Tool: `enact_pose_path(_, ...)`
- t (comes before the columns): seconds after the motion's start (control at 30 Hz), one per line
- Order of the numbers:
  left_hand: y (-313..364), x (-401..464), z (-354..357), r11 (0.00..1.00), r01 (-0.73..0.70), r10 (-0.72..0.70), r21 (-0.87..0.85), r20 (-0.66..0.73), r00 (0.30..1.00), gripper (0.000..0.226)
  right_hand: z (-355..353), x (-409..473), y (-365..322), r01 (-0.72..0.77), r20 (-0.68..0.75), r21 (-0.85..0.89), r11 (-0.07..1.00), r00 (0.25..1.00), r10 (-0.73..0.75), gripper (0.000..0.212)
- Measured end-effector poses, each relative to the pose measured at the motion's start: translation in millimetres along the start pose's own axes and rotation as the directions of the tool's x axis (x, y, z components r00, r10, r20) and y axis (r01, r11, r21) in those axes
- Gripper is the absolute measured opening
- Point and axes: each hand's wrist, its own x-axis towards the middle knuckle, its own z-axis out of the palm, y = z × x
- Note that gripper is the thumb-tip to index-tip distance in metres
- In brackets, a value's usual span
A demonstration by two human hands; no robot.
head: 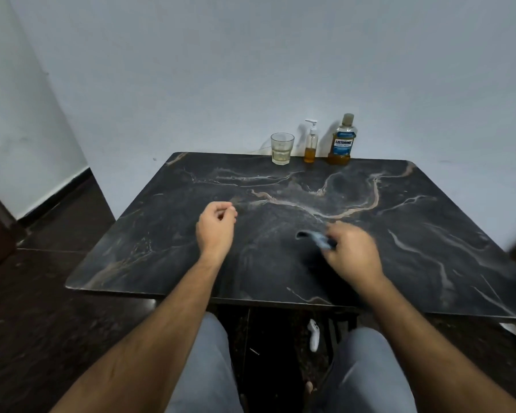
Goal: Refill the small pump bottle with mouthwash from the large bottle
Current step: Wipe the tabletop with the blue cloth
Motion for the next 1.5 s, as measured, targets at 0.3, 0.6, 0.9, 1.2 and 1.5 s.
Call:
enact_pose_path(0.3,-21,2,-36,0.978,-0.009,0.025,0.208,-0.072,0.997,0.009,53,-32,-36,0.095,0.372,-0.053,0.994,0.926,-0.068,0.053)
enact_pose_path(0.6,-38,3,-41,0.976,-0.018,0.044,0.215,-0.114,0.992,0.014,70,-29,-111,0.251,0.556,-0.004,0.968,0.805,-0.206,0.063)
enact_pose_path(0.9,-40,3,-43,0.963,-0.009,0.035,0.268,-0.091,0.995,0.021,87,79,-71,0.125,0.589,-0.143,0.982,0.808,-0.017,0.059)
enact_pose_path(1.2,-35,1,-36,0.932,-0.021,0.040,0.361,-0.045,0.998,0.027,47,23,11,-0.045,0.532,-0.220,0.974,0.831,0.159,0.060)
enact_pose_path(1.5,-38,11,-25,0.892,-0.119,0.080,0.436,0.107,0.991,0.037,55,-22,-73,0.151,0.564,-0.088,0.985,0.822,-0.076,0.060)
